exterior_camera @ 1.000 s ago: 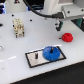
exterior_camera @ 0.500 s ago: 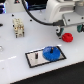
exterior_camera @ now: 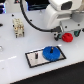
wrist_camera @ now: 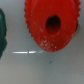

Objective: Insert the blue gear onto the right peg, followed by the red gear

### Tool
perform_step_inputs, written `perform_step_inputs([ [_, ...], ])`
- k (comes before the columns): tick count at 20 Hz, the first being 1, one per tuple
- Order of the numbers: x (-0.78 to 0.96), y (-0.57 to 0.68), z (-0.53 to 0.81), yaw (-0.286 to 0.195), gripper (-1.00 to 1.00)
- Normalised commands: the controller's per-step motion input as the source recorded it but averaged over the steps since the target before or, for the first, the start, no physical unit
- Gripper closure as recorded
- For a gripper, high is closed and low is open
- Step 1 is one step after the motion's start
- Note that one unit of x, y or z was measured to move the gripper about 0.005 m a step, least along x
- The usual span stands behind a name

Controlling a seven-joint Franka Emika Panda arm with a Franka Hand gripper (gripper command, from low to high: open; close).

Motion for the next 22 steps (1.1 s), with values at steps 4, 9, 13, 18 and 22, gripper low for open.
perform_step_inputs([
  [4, -0.07, 0.02, -0.19, 0.000, 1.00],
  [9, -0.06, 0.01, -0.09, 0.000, 1.00],
  [13, 0.02, 0.00, 0.02, 0.000, 1.00],
  [18, -0.09, 0.00, 0.01, 0.000, 1.00],
  [22, 0.02, 0.01, 0.37, 0.000, 1.00],
])
